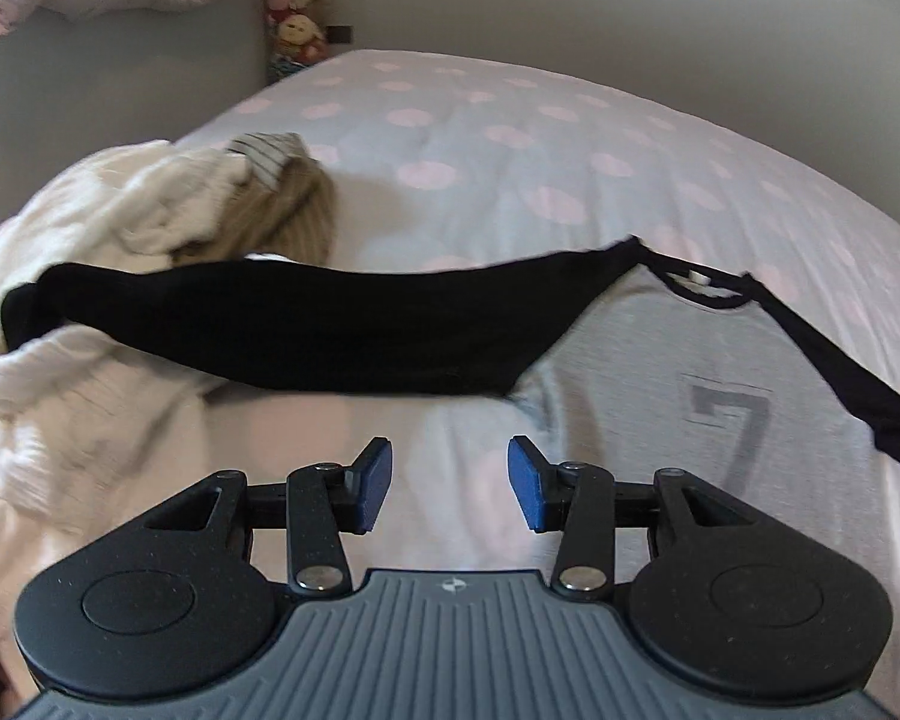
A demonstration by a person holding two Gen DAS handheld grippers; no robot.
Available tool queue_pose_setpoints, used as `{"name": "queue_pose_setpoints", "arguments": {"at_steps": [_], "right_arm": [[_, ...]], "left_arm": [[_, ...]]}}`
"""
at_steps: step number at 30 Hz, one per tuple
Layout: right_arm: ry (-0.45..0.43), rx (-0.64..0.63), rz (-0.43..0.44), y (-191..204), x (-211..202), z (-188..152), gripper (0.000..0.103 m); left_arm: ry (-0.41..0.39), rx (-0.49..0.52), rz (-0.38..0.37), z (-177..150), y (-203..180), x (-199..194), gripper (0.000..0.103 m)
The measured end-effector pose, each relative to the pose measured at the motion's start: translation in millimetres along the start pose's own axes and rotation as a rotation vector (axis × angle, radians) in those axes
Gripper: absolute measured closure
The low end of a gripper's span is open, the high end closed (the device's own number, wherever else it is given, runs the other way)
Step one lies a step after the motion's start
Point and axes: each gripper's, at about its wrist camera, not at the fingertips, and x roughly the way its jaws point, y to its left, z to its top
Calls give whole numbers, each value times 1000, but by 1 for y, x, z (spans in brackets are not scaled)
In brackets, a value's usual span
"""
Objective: Fold clothes
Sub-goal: 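Lay the held black sleeve across the shirt body with the left gripper and release, then grasp the other black sleeve with the right gripper and fold it across the shirt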
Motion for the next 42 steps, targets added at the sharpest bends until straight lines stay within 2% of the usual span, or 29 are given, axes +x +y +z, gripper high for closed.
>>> {"name": "queue_pose_setpoints", "arguments": {"at_steps": [6,9,12,14,16,17,18,20,23,30,33,38,42], "right_arm": [[84,-113,-128,-29,1,1,62],[127,-109,-159,-38,11,-6,62],[151,-83,-150,-43,23,-12,60],[182,-84,-182,-43,34,-14,62],[217,-75,-223,-46,44,-16,69],[234,-60,-244,-49,47,-16,88],[237,-47,-245,-51,46,-15,96],[240,-26,-246,-56,43,-12,98],[193,-58,-264,-53,22,6,99],[82,-96,-371,-63,-29,88,99],[56,-62,-427,-82,-43,125,99],[60,17,-528,-117,-56,168,99],[46,97,-488,-129,-64,186,99]], "left_arm": [[-12,57,-108,-34,-59,13,62],[6,103,-75,-40,-59,25,62],[30,74,-89,-40,-48,34,63],[33,47,-102,-38,-41,36,63],[35,28,-112,-36,-36,38,62],[35,30,-114,-36,-35,39,62],[35,33,-117,-35,-34,39,63],[34,35,-122,-34,-33,41,63],[32,27,-131,-30,-30,43,63],[37,25,-136,-24,-29,50,63],[38,26,-140,-22,-28,51,63],[38,15,-148,-16,-26,53,63],[38,32,-159,-13,-28,55,62]]}}
